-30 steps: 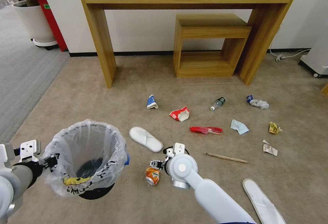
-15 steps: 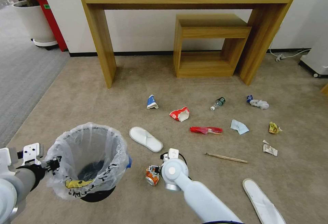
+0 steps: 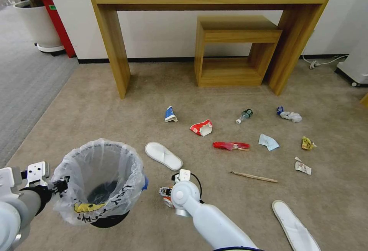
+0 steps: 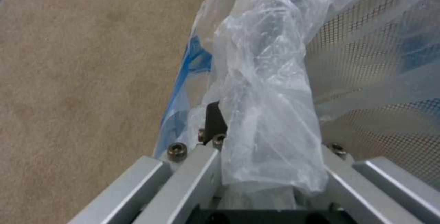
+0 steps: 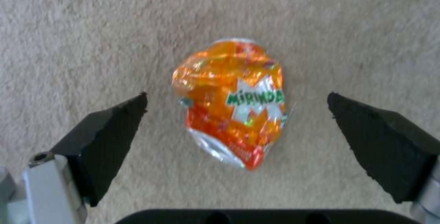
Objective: Pick up the trash bin and place the garbage on the floor into it.
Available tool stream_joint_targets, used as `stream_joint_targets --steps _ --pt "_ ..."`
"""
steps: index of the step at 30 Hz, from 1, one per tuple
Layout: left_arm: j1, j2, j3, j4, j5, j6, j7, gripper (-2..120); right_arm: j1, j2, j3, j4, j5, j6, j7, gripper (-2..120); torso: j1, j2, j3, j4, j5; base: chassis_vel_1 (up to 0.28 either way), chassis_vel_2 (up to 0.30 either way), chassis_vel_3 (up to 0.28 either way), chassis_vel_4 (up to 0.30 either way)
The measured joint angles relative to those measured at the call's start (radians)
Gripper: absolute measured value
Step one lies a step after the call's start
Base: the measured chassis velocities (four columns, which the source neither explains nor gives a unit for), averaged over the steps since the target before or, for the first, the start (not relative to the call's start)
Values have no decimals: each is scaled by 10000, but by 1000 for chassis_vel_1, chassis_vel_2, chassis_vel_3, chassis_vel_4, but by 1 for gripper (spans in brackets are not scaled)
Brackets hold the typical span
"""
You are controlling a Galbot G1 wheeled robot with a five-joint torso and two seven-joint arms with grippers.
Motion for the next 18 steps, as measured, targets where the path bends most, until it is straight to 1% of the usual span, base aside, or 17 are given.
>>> stream_joint_targets --steps 8,18 --pt "-32 40 27 41 51 -20 38 1 37 -115 13 -88 -186 4 -45 100 0 0 0 -1 1 0 0 0 0" --pt "-51 36 123 39 98 -35 51 1 127 -17 71 -387 -216 106 -283 100 0 0 0 -1 1 0 0 0 0"
